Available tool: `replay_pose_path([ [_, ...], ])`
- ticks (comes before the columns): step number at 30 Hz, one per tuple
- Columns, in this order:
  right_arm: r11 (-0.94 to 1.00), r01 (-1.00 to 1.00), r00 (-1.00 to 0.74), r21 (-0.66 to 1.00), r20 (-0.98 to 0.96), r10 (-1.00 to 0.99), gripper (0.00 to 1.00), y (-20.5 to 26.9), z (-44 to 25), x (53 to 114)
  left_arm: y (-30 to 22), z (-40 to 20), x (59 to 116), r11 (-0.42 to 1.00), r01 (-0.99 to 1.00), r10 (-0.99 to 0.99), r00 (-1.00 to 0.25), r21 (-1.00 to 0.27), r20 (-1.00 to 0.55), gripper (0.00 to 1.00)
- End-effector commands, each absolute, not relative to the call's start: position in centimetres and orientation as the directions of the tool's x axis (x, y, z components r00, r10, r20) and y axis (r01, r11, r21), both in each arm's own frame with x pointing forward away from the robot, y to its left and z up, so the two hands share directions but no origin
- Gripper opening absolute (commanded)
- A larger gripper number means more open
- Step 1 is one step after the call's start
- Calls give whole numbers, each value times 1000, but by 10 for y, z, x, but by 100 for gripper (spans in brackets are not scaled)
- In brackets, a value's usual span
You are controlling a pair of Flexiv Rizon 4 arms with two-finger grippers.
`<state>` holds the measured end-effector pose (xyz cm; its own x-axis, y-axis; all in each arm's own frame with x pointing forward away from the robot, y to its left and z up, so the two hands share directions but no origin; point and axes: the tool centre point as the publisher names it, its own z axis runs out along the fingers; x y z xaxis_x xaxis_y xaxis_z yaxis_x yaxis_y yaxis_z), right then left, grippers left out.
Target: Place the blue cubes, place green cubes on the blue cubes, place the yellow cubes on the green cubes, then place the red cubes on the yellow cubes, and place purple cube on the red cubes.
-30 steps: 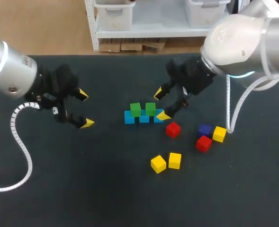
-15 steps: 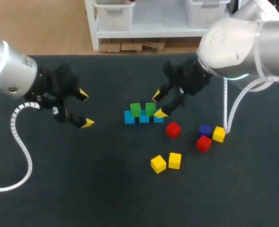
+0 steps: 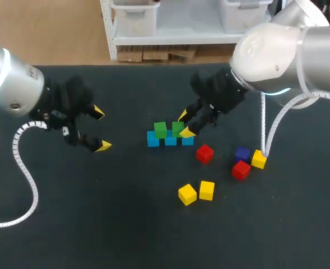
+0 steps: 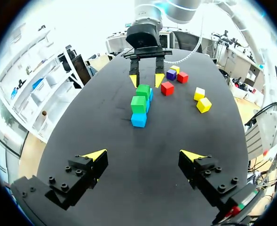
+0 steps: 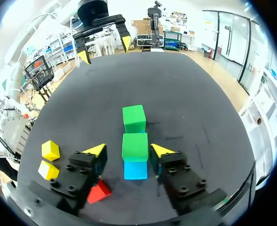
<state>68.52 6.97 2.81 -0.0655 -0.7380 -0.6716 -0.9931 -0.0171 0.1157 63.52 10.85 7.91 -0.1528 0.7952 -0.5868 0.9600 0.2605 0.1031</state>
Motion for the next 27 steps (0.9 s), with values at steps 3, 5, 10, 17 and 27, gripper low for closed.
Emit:
replay_pose_path([
  [3, -21, -993, -64, 117, -672, -737, 35, 70, 28, 689, 111, 78, 634, 257, 961, 791, -147, 105, -594, 100],
  [5, -20, -993, -63, 115, -672, -738, 29, 70, 28, 690, 111, 78, 634, 257, 961, 791, -147, 105, -594, 100],
  [10, -16, -993, -64, 113, -672, -738, 28, 67, 29, 691, 111, 78, 634, 257, 961, 791, -147, 105, -594, 100],
  [17, -14, -994, -63, 108, -675, -735, 11, 64, 31, 693, 111, 78, 634, 257, 961, 791, -147, 105, -594, 100],
  [27, -15, -994, -63, 109, -675, -735, 15, 59, 31, 692, 111, 78, 634, 257, 961, 791, -147, 105, -594, 100],
])
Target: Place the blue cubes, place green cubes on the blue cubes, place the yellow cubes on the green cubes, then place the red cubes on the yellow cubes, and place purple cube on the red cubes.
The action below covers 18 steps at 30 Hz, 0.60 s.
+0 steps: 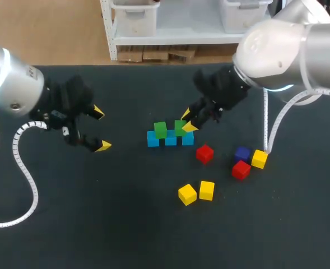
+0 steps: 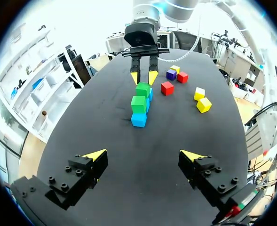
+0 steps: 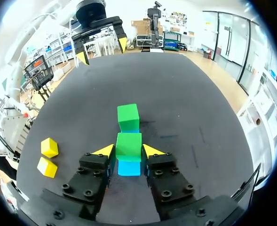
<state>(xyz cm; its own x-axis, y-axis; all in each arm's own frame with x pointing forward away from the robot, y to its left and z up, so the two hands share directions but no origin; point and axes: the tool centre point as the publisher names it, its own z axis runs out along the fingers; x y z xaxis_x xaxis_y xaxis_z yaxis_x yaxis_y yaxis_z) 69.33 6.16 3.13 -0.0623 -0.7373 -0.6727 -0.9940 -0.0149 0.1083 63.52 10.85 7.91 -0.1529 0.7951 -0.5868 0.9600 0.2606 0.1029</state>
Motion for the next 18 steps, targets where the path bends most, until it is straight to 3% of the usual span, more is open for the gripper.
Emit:
replay_pose_path([
  [1, -15, -994, -64, 110, -675, -735, 15, 59, 31, 692, 111, 78, 634, 257, 961, 791, -147, 105, -594, 100],
  [8, -20, -993, -63, 114, -676, -734, 18, 60, 30, 690, 111, 78, 634, 257, 961, 791, -147, 105, -594, 100],
  [10, -22, -993, -62, 115, -676, -735, 25, 61, 30, 690, 111, 78, 634, 257, 961, 791, -147, 105, -594, 100],
  [18, -24, -993, -61, 116, -675, -735, 24, 63, 30, 690, 111, 78, 634, 257, 961, 791, -147, 105, -594, 100],
])
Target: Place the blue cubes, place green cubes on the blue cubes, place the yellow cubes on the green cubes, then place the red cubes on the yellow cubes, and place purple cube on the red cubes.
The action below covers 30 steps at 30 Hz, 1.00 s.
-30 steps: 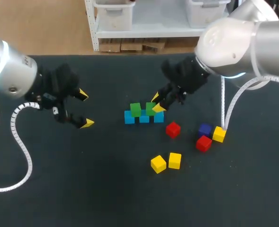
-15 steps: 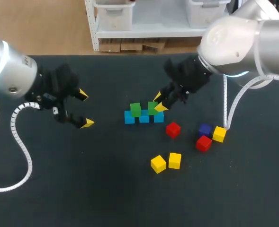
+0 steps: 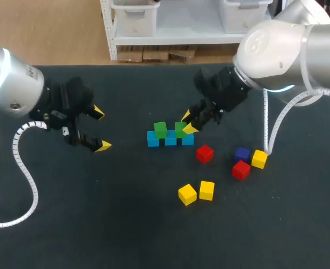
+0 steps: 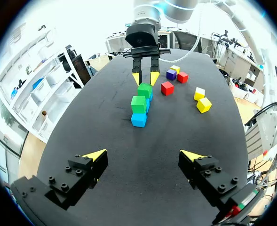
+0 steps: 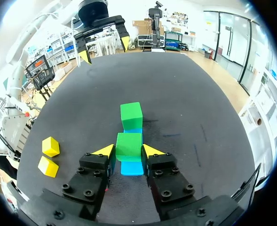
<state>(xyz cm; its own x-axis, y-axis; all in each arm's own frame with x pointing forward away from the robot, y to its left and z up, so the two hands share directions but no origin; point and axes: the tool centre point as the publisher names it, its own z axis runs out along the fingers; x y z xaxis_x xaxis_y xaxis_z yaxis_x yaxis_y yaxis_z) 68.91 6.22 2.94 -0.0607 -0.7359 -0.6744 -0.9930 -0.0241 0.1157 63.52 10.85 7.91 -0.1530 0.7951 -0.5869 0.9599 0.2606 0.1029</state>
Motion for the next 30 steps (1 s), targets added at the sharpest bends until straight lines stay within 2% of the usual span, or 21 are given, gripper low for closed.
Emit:
replay_pose_path([
  [1, -24, -993, -62, 116, -675, -735, 24, 63, 30, 690, 111, 78, 634, 257, 961, 791, -147, 105, -594, 100],
  [4, -25, -993, -61, 117, -675, -736, 24, 63, 29, 690, 111, 78, 634, 257, 961, 791, -147, 105, -594, 100],
  [6, -25, -993, -61, 117, -674, -736, 28, 63, 29, 690, 111, 78, 634, 257, 961, 791, -147, 105, -594, 100],
  [7, -26, -993, -61, 119, -673, -737, 33, 64, 29, 691, 111, 78, 634, 257, 961, 791, -147, 105, -594, 100],
  [8, -26, -992, -62, 121, -672, -738, 43, 64, 28, 691, 111, 78, 634, 257, 961, 791, -147, 105, -594, 100],
  [10, -26, -992, -64, 124, -670, -740, 48, 64, 28, 691, 111, 78, 634, 257, 961, 791, -147, 105, -594, 100],
  [11, -27, -992, -65, 126, -670, -740, 73, 64, 28, 691, 111, 78, 634, 257, 961, 791, -147, 105, -594, 100],
  [12, -28, -992, -65, 127, -670, -740, 90, 64, 28, 691, 111, 78, 634, 257, 961, 791, -147, 105, -594, 100],
  [13, -29, -991, -64, 127, -669, -740, 100, 64, 28, 691, 111, 78, 634, 257, 961, 791, -147, 105, -594, 100],
  [22, -18, -991, -74, 130, -663, -745, 100, 59, 32, 693, 111, 78, 634, 257, 961, 791, -147, 105, -594, 100],
  [30, -9, -996, -53, 91, -657, -752, 100, 20, 62, 689, 111, 78, 634, 257, 961, 791, -147, 105, -594, 100],
])
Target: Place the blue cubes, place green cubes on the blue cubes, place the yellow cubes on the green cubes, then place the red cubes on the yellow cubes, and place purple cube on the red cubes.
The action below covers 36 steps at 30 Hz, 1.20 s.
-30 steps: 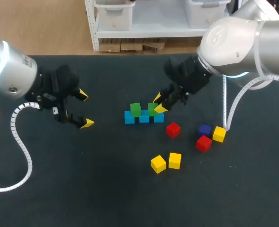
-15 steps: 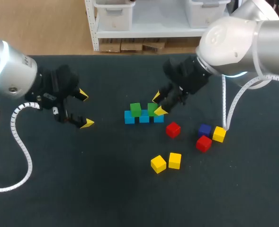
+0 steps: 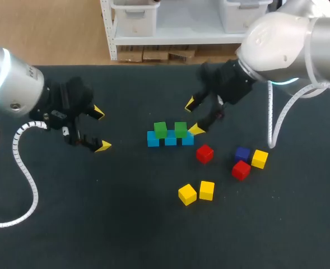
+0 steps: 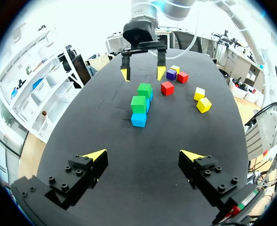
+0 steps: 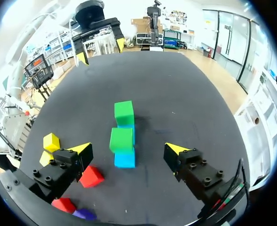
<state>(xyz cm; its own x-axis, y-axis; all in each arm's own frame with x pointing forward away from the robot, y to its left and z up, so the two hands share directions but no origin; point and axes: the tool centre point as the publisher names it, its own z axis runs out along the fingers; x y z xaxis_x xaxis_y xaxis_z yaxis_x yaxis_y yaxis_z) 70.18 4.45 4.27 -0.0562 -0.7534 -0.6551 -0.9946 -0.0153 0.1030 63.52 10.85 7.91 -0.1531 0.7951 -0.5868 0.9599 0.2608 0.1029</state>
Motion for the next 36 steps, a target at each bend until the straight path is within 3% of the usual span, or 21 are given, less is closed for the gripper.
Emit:
replay_pose_path([
  [1, -6, -997, -47, 79, -650, -759, 100, 13, 66, 688, 111, 78, 634, 257, 961, 791, -147, 105, -594, 100],
  [12, 68, -995, -96, 68, -649, -755, 100, -34, 96, 641, 111, 78, 634, 257, 961, 791, -147, 105, -594, 100],
  [21, 177, -983, -160, 44, -673, -722, 100, -33, 99, 582, 111, 78, 634, 257, 961, 791, -147, 105, -594, 100],
  [36, 146, -989, -137, 37, -621, -772, 100, -18, 58, 505, 111, 78, 634, 257, 961, 791, -147, 105, -594, 100],
])
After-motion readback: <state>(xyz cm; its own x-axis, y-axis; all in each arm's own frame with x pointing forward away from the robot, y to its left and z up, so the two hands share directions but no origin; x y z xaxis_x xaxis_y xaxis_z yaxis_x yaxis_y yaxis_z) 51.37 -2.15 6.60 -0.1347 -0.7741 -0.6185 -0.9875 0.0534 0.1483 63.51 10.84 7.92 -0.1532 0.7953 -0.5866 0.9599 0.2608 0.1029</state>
